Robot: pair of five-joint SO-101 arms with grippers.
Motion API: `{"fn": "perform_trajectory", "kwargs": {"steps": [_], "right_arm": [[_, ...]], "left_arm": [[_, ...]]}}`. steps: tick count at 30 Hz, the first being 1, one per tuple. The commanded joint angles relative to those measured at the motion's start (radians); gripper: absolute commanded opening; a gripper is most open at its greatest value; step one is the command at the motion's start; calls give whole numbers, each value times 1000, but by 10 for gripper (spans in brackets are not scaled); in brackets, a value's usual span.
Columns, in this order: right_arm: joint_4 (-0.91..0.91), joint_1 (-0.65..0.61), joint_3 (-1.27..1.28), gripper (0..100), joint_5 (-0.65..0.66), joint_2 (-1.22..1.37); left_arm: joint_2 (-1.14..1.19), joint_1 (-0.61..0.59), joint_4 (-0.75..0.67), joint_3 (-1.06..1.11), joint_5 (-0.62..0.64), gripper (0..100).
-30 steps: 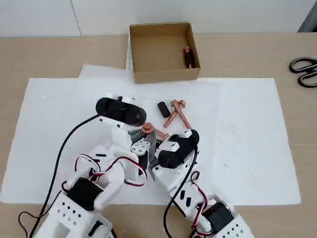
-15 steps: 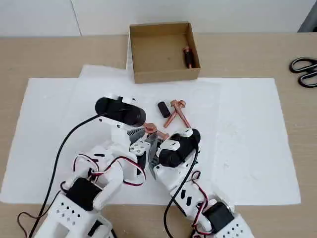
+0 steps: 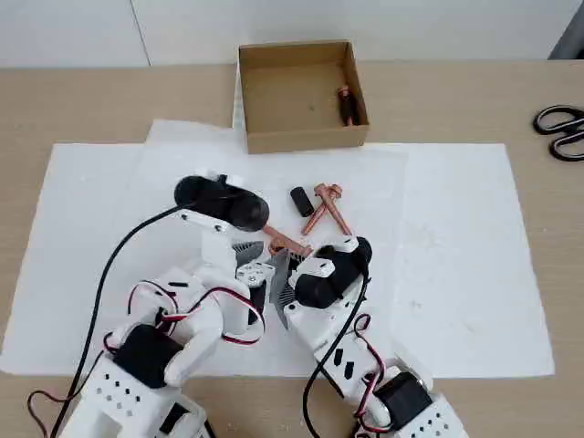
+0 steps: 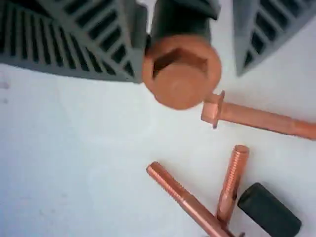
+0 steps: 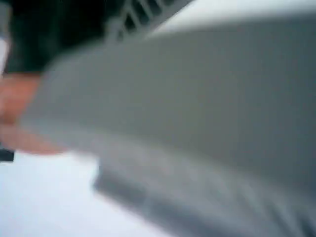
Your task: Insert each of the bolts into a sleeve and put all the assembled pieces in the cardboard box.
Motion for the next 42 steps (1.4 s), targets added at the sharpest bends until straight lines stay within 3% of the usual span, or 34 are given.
{"fn": "perform_trajectory", "kwargs": {"steps": [1, 6, 12, 16, 19, 24, 30, 42], "right_arm": [[-4, 10, 8, 4, 2, -15], [-4, 19, 8, 4, 2, -15], [-4, 120, 8, 4, 0, -15], [-15, 323, -12, 4, 5, -16], [-15, 472, -86, 4, 104, -15], [-33, 493, -341, 4, 242, 59], [-162, 521, -726, 4, 288, 524], [-309, 524, -1795, 4, 285, 1733]], "left_arm": [[-11, -37, 29, -102, -6, 116], [-11, -150, 104, -153, -18, 116], [-11, -431, 150, -153, -169, 116], [-8, -641, 144, -145, -333, 116], [-6, -761, 166, -136, -425, 116], [-9, -833, 196, -65, -431, 116], [-9, -833, 192, -2, -428, 115], [-11, -833, 193, 2, -427, 115]]}}
